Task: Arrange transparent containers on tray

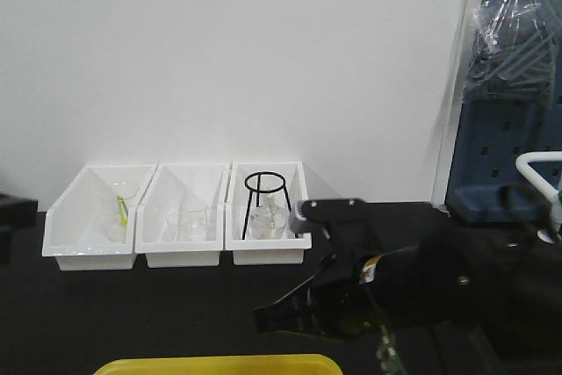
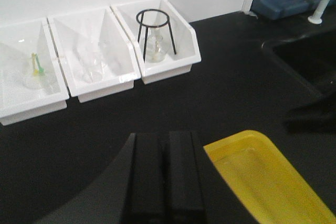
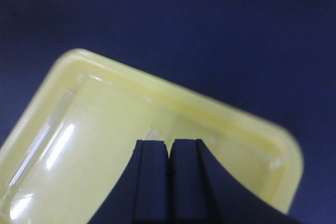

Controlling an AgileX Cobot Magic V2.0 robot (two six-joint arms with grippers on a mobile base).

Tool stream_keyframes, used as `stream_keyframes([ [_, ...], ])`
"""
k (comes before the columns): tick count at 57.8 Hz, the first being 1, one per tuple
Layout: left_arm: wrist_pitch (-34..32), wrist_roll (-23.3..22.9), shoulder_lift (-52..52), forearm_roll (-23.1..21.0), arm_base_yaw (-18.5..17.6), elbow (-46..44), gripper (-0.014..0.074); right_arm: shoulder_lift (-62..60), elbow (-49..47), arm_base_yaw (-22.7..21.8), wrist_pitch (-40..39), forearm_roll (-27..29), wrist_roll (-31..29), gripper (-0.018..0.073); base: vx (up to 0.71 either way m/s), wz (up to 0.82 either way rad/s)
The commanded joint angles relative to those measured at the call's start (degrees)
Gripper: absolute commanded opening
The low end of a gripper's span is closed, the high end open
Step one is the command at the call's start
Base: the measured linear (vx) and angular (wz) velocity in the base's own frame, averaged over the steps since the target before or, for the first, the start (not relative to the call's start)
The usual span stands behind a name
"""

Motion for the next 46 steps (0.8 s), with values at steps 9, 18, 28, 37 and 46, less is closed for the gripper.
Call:
stream_keyframes([
  [9, -11.3, 0.7, -13.8, -0.9, -0.3, 18.3, -0.0007, -23.4, 11.7, -0.1, -13.6, 1.0, -14.6, -0.0013, 0.0, 0.0],
  [18, -11.8, 0.7, -25.9, -1.2, -0.3, 30.6, -0.0007, -39.7, 26.8, -0.1, -25.2, 1.2, -15.6, -0.0013, 0.0, 0.0],
  [28, -13.4, 0.7, -35.2, -1.2, -0.3, 37.8, -0.0007, -51.4, 38.9, -0.1, -39.2, 1.3, -15.6, -0.0013, 0.0, 0.0],
  [37, -16.5, 0.7, -36.6, -0.7, -0.3, 39.7, -0.0007, -53.6, 43.0, -0.1, -47.3, 1.3, -15.6, -0.0013, 0.0, 0.0],
  [46, -16.9, 0.7, -36.6, -0.9, -0.3, 39.7, -0.0007, -53.6, 43.0, -0.1, -47.3, 1.3, -15.5, -0.0013, 0.0, 0.0],
])
